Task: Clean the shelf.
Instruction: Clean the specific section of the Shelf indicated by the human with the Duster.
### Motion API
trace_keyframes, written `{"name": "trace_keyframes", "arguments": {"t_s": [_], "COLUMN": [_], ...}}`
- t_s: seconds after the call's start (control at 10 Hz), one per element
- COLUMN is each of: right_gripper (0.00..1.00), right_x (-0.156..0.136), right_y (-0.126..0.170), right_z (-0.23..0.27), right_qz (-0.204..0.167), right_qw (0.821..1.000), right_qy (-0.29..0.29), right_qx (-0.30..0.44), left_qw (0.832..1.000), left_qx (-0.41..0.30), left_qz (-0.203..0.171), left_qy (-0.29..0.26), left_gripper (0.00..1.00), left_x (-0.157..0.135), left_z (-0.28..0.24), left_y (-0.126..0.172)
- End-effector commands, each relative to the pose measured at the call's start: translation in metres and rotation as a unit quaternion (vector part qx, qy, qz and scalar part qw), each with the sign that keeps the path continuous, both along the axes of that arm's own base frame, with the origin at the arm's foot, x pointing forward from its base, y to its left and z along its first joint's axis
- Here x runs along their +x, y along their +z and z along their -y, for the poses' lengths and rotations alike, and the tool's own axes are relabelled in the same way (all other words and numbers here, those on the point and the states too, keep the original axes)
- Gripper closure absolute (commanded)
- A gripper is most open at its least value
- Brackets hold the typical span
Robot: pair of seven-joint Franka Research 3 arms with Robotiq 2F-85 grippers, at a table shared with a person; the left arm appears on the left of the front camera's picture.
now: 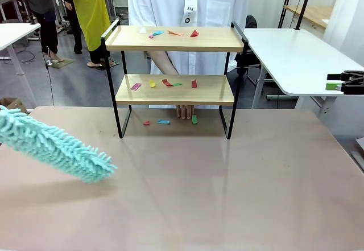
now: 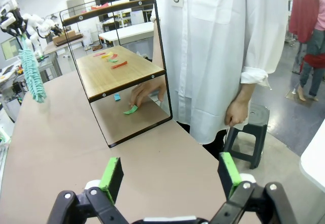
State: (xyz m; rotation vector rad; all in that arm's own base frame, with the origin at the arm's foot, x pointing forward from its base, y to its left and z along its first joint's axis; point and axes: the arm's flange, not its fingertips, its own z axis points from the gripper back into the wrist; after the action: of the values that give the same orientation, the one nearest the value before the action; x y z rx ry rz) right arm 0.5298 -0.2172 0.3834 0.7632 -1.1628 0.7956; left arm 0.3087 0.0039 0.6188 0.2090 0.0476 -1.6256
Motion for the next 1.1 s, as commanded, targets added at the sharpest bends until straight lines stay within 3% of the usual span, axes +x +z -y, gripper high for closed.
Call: {"name": "trace_keyframes", "arguments": {"t_s": [0.0,0.2,0.4,0.7,1.0], "right_gripper": [0.00,0.00,0.00,0.00,0.00], "right_x": [0.001,0.001,0.001,0.001,0.001], "right_y": [0.002,0.002,0.002,0.002,0.002], "right_z": [-0.002,-0.002,-0.002,-0.002,-0.002], "right_qz": [0.002,0.002,0.002,0.002,0.002], "right_qw": [1.000,1.000,1.000,1.000,1.000], "right_qy": [0.000,0.000,0.000,0.000,0.000], "right_qx": [-0.001,-0.001,-0.001,-0.001,-0.001], "left_qw": [0.995,0.987,0.963,0.918,0.899], "left_qx": [-0.099,-0.156,-0.240,-0.315,-0.318], "left_qz": [-0.023,-0.016,-0.011,-0.059,-0.089], "left_qy": [0.002,0.047,0.125,0.233,0.287], "left_gripper": [0.87,0.87,0.87,0.87,0.87], "left_x": [-0.015,-0.032,-0.050,-0.062,-0.065], "left_z": [0.005,0.032,0.067,0.125,0.186], "left_y": [-0.004,-0.019,-0.036,-0.060,-0.084]}}
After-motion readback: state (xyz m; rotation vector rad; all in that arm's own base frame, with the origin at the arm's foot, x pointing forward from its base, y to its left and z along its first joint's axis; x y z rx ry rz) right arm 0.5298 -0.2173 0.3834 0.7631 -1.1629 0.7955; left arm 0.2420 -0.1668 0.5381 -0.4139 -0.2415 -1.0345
